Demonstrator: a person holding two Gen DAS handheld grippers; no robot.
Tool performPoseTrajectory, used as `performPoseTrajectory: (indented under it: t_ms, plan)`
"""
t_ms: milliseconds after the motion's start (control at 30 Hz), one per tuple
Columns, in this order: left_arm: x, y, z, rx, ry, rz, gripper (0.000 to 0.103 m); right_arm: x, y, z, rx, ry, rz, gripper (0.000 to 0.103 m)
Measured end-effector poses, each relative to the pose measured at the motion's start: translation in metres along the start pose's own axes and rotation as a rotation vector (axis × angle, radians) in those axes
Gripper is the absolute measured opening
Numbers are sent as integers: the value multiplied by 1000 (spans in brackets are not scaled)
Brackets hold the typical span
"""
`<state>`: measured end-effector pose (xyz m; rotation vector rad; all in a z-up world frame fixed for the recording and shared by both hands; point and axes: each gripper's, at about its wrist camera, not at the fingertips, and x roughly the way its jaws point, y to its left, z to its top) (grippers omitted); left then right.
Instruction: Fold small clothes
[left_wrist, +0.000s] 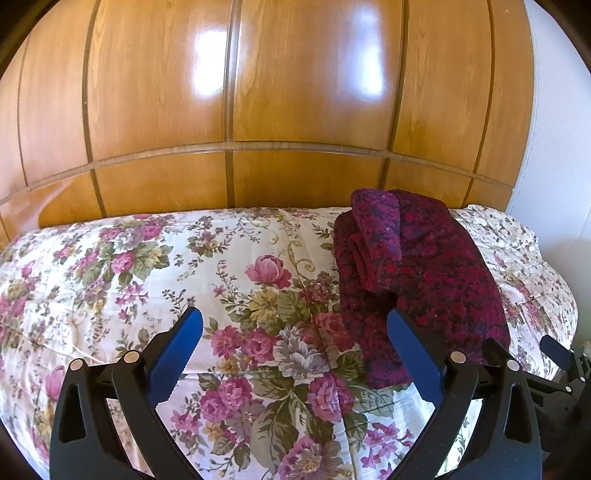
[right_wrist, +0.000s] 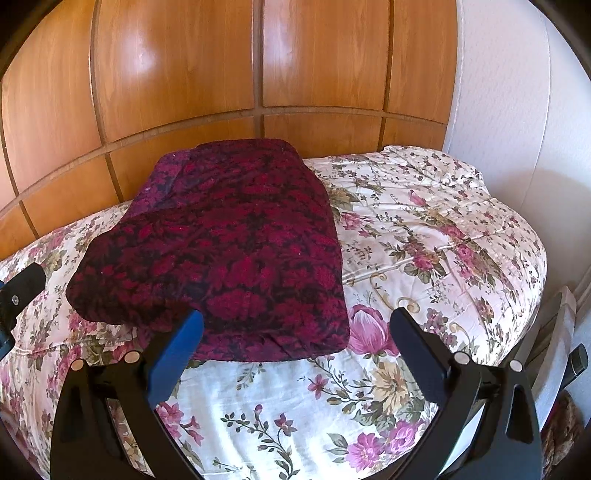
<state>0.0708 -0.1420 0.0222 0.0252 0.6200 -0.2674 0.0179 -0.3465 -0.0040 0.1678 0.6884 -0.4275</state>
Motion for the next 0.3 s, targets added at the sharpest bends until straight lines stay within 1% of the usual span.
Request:
performPoseTrajectory:
  t_ms: [133,200,300]
  plan:
    - [3,5,-1,-23,17,11,99,-4,-9,6,36,-23,40,101]
    - [5,7,-3,-19,19,29,99,-3,-21,14,79,-34,55,101]
    - [8,12,-5,-35,29,31,99,6,-41,27,133,-29,32,101]
